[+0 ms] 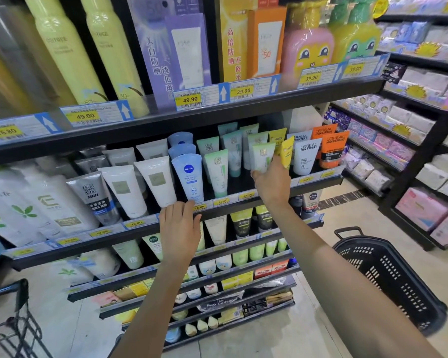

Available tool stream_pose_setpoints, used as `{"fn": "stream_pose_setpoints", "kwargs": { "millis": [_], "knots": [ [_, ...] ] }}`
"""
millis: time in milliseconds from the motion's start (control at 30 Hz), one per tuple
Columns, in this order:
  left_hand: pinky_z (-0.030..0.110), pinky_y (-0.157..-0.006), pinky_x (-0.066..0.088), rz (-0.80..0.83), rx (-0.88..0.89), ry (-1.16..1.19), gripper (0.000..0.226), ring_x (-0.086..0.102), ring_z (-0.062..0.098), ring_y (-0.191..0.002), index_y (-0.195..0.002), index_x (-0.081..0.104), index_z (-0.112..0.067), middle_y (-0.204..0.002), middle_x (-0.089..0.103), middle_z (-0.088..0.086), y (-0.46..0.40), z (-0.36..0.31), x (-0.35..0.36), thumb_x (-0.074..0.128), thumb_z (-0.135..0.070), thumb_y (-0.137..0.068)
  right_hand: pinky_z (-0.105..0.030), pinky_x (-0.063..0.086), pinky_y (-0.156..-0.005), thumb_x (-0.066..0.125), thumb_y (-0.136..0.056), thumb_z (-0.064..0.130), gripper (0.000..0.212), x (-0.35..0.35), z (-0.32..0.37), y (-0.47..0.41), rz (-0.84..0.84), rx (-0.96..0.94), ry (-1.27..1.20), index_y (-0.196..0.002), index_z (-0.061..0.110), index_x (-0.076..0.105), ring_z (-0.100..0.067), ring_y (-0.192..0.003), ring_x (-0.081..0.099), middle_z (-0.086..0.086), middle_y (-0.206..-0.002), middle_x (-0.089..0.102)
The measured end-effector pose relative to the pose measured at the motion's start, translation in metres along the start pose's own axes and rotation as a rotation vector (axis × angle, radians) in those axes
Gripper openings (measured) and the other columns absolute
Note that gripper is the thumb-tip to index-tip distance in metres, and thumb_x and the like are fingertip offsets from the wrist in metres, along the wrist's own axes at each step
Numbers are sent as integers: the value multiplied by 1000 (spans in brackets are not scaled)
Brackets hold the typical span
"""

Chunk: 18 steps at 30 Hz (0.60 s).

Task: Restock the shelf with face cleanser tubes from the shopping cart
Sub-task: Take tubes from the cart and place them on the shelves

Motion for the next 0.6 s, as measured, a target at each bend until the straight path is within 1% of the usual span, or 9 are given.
{"fn": "stream_pose_setpoints", "kwargs": {
  "millis": [200, 333, 400, 467, 600],
  "knots": [
    [49, -99, 44, 5, -5, -7, 38, 58, 34, -100, -123, 65, -8, -104, 63, 11, 0, -1, 0, 76, -21, -89, -29, 45, -68, 77, -90, 20, 34, 0, -2, 0, 1, -10, 19, -113, 9, 54, -26, -95, 67, -9, -110, 70],
    [48, -98, 44, -1, -5, -10, 38, 58, 33, -99, -123, 65, -8, -103, 63, 10, 1, -2, -2, 76, -21, -89, -29, 43, -68, 76, -91, 22, 34, -1, -2, 0, 5, -17, 40, -113, 10, 53, -18, -86, 58, -7, -106, 68],
    [48, -99, 43, -2, -4, -12, 37, 58, 32, -100, -123, 65, -8, -104, 63, 10, 1, -2, -2, 76, -21, -89, -29, 44, -69, 77, -92, 23, 35, -2, -2, -1, 12, -26, 51, -113, 10, 52, -21, -89, 62, -5, -104, 66],
    [48, -99, 43, -8, -2, -10, 37, 58, 33, -100, -122, 65, -8, -104, 63, 11, 1, -2, -2, 76, -20, -89, -29, 44, -70, 77, -91, 23, 37, -1, -3, -1, 16, -26, 49, -115, 10, 52, -24, -95, 65, -7, -108, 68],
    [49, -100, 43, -9, 2, -2, 36, 58, 33, -101, -123, 65, -8, -105, 63, 11, 2, -2, -1, 75, -20, -90, -29, 44, -70, 79, -90, 27, 40, -1, -5, -1, 18, -28, 51, -115, 10, 52, -24, -94, 65, -8, -109, 69]
  ]
}}
Point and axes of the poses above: each hand's wrist, its own y-axis away from the middle knuckle, its own x-axis out of the palm, z = x × y, the point moved 7 cm from there along -y, towards the middle knuckle
